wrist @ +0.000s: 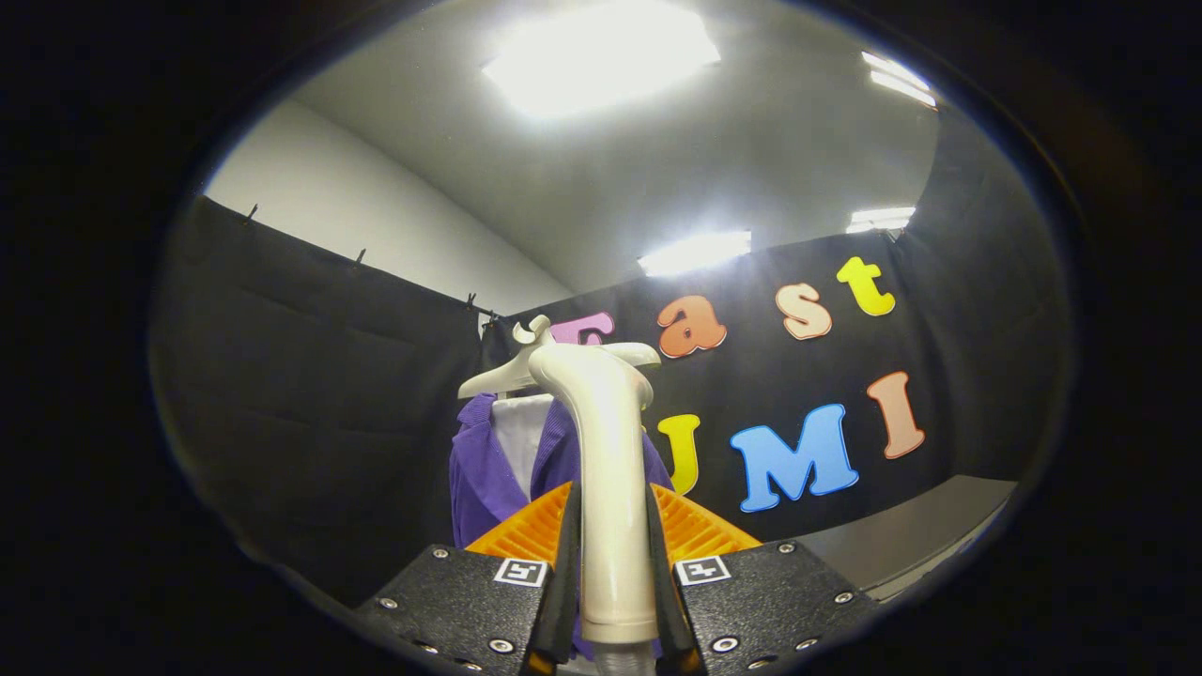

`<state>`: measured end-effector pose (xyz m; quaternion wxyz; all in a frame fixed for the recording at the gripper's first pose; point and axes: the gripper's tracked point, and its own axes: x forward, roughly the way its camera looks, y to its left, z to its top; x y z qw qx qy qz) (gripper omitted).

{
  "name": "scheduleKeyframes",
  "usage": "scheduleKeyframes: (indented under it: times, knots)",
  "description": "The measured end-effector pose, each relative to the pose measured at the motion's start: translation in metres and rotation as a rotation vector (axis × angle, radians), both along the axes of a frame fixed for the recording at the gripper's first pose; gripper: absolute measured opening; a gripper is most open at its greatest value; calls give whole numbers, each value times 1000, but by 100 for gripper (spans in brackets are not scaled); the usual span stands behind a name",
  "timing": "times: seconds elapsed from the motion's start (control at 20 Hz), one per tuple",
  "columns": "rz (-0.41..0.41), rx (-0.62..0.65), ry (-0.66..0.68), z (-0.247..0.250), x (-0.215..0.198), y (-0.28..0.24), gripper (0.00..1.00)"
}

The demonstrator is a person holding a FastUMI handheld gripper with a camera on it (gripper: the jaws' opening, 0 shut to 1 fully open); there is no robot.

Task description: Iron the clothes twice with a garment steamer, once on the left side and once on the right side.

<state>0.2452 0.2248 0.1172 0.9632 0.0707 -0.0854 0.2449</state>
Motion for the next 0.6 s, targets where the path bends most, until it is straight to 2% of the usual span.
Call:
scheduleKeyframes:
  times: [0.35, 0.6]
  knots:
    - [5, -66, 77, -36, 37, 36, 35]
    - [-12, -122, 143, -72, 47, 40, 35]
